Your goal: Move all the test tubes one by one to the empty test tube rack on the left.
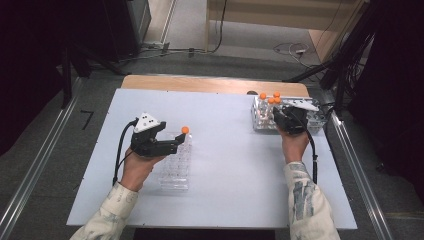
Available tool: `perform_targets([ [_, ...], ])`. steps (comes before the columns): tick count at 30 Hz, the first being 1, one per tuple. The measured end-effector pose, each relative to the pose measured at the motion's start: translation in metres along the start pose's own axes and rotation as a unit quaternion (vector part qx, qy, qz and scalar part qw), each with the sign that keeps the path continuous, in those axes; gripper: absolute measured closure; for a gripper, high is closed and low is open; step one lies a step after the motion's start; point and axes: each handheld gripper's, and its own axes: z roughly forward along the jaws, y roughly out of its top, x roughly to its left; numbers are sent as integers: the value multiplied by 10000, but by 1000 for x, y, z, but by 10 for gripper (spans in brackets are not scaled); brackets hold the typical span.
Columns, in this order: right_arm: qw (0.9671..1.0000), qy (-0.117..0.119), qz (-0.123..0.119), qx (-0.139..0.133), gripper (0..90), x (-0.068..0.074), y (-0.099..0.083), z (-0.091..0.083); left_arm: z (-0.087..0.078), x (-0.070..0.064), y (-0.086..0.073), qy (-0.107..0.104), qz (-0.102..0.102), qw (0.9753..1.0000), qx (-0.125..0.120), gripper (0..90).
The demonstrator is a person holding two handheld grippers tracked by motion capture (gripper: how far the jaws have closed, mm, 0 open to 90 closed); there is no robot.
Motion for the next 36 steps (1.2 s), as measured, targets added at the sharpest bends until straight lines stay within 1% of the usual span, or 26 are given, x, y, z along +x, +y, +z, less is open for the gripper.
perform_targets([
  [4,10000,-17,-54,7,658,1,2,4,-1,0,0,-5,-3,10000,-1,211],
  [9,9999,-14,-21,149,678,2,2,12,-1,-1,0,-27,-5,10000,-13,214],
  [15,9999,-33,-25,165,706,3,5,16,-2,0,0,-24,-11,10000,-20,215],
  [19,9999,-7,-11,147,712,2,5,17,-2,1,0,-25,-23,10000,-15,215],
  [21,9999,-38,-31,144,714,2,5,16,-2,1,0,-32,-21,10000,-17,215],
  [23,9999,-45,-13,106,717,3,5,15,-2,1,0,-37,-18,10000,-21,215],
  [28,9999,-61,-79,-31,720,4,11,10,-2,0,0,-37,-7,10000,-13,215],
  [32,9999,-84,-39,-145,720,4,14,4,-3,0,0,-41,-9,10000,-13,215],
  [36,9997,-34,39,-250,721,1,17,-2,-2,0,0,-49,-12,10000,-5,215],
])
